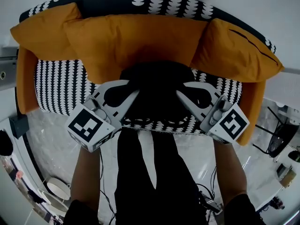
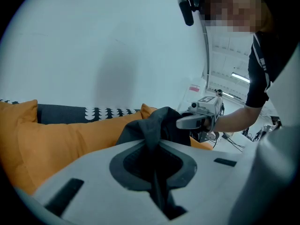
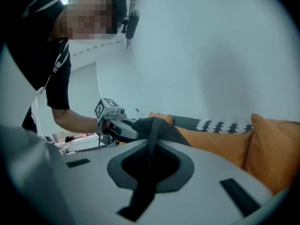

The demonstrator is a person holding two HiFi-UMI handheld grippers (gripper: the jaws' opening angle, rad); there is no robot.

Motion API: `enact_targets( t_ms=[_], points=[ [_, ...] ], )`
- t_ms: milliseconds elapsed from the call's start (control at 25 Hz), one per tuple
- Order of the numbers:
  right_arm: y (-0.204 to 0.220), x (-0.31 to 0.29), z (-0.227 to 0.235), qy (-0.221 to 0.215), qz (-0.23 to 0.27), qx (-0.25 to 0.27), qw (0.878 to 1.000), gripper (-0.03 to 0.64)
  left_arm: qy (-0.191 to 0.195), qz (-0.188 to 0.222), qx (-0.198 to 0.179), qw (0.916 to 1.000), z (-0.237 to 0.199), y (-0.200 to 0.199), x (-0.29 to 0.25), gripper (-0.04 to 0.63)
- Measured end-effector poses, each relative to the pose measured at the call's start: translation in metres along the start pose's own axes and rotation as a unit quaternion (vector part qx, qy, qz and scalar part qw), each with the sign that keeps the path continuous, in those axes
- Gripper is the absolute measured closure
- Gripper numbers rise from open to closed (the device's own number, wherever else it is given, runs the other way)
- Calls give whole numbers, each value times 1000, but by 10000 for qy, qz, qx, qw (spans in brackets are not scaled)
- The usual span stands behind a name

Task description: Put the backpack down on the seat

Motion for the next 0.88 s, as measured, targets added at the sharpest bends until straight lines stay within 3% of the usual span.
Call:
enact_targets(
  t_ms=[200, 880],
  points=[
    [-2, -5, 13, 117, -78, 206, 9997, 589, -15, -19, -121, 9999, -13, 1, -10, 566],
    [0, -18, 64, 479, -40, 190, 9987, 588, -61, -139, -155, 9998, -50, 3, -45, 566]
  ],
)
Point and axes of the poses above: the fingertips, and each gripper's own axes: x backward along the fingers, z to its right, y out of its underside, the point moved 2 cm from there along x, backward along the fingers, and after that the axes turned 9 degrees about -x, right-handed, at the moved point
